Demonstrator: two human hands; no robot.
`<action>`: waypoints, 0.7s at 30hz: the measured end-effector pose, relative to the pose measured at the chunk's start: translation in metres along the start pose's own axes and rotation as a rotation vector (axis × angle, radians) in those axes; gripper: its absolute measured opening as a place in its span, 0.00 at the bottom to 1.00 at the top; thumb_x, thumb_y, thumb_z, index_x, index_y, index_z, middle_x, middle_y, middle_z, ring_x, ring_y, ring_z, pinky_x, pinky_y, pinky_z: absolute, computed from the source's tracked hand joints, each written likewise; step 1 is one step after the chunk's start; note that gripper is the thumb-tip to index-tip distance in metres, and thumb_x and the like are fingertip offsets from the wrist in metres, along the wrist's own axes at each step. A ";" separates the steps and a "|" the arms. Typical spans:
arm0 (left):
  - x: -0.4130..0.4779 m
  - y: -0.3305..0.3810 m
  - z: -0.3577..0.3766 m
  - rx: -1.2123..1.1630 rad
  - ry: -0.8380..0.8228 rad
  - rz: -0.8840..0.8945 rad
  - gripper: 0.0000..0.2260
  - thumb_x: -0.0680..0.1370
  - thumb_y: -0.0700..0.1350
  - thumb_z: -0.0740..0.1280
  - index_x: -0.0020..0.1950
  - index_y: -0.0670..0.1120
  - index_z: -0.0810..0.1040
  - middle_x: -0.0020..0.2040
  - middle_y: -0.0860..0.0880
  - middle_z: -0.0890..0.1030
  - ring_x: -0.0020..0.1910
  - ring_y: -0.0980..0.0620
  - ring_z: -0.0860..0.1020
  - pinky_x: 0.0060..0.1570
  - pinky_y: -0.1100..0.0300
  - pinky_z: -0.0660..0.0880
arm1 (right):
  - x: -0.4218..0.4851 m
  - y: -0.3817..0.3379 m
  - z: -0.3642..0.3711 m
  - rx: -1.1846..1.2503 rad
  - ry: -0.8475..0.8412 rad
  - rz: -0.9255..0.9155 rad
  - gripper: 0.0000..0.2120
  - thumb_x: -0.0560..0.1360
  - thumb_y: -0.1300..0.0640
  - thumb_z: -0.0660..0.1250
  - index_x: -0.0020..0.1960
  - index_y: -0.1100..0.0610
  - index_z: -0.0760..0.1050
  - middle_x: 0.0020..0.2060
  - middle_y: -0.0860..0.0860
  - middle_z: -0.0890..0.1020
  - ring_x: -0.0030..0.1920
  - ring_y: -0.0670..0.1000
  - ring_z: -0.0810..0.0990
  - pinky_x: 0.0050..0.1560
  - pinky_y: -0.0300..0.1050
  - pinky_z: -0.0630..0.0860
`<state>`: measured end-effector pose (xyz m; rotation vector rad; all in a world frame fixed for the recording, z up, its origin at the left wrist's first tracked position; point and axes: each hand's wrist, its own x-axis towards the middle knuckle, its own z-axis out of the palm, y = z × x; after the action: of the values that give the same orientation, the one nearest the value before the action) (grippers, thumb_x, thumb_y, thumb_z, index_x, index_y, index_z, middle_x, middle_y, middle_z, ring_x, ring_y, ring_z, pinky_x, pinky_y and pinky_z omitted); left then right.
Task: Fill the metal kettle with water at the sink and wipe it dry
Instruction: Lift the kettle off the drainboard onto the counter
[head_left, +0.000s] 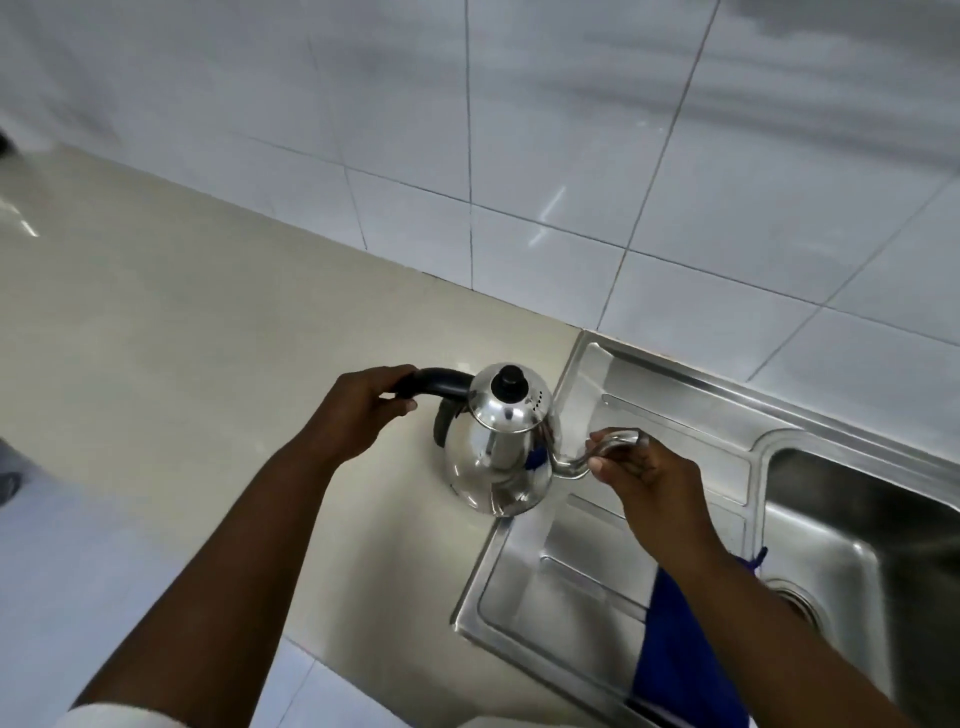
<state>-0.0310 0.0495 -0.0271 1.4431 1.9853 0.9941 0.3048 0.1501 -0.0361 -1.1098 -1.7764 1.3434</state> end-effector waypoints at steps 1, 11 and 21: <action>0.000 -0.006 -0.007 0.006 0.019 -0.011 0.16 0.73 0.34 0.69 0.48 0.57 0.77 0.38 0.56 0.78 0.44 0.55 0.76 0.53 0.53 0.76 | 0.005 -0.002 0.011 0.006 -0.016 0.012 0.10 0.72 0.63 0.75 0.50 0.51 0.83 0.47 0.48 0.88 0.51 0.49 0.86 0.55 0.50 0.82; 0.010 -0.059 -0.041 0.118 0.097 -0.075 0.11 0.74 0.34 0.68 0.49 0.49 0.79 0.38 0.54 0.79 0.42 0.57 0.75 0.52 0.61 0.71 | 0.036 -0.006 0.079 -0.059 -0.092 -0.034 0.09 0.71 0.66 0.74 0.50 0.56 0.83 0.42 0.49 0.87 0.46 0.45 0.86 0.53 0.45 0.81; 0.015 -0.071 -0.045 0.082 0.125 -0.124 0.13 0.74 0.34 0.67 0.46 0.53 0.77 0.37 0.60 0.78 0.42 0.62 0.74 0.53 0.61 0.71 | 0.041 -0.005 0.090 -0.060 -0.125 -0.005 0.08 0.72 0.64 0.74 0.50 0.55 0.82 0.42 0.47 0.87 0.45 0.43 0.86 0.53 0.42 0.80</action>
<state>-0.1111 0.0392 -0.0549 1.3102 2.1999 0.9809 0.2081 0.1486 -0.0557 -1.0730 -1.9193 1.3908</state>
